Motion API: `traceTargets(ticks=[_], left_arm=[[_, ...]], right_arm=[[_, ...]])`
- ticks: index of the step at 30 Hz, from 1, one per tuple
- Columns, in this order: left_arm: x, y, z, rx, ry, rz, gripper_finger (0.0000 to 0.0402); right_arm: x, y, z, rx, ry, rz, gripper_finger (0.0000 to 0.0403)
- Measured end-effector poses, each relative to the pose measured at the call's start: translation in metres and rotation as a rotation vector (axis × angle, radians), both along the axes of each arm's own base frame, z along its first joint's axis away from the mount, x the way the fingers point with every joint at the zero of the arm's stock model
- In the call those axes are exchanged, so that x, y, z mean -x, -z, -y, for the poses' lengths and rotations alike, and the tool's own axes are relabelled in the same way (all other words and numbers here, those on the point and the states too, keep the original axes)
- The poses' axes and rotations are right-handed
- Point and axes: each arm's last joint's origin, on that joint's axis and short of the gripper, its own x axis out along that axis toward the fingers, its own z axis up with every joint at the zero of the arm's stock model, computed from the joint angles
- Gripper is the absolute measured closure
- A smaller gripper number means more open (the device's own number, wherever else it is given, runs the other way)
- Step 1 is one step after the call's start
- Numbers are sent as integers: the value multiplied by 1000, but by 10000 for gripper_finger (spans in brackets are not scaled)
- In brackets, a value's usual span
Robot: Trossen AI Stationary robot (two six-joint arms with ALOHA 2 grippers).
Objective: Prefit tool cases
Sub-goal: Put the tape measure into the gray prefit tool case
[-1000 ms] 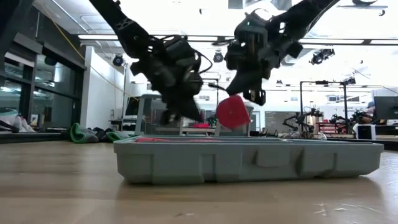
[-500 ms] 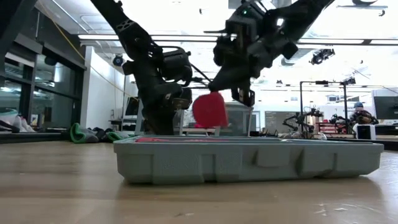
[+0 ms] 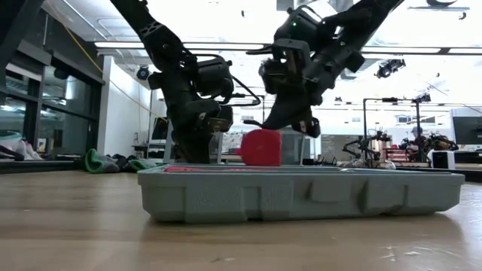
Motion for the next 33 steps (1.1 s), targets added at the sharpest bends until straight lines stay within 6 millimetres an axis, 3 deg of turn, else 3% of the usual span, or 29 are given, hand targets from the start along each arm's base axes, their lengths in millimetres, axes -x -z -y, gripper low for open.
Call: traceTargets(ticks=[7, 13, 23, 33], left_arm=[[0, 0, 0, 2, 0, 0, 401], [0, 0, 1, 8, -4, -2, 401], [1, 1, 5, 73, 12, -12, 401], [0, 2, 24, 87, 54, -44, 401]], right_arm=[[22, 10, 1, 102, 21, -226, 403], [21, 8, -10, 120, -34, -220, 403], [13, -11, -14, 66, -18, -57, 403], [4, 3, -19, 42, -39, -58, 403]])
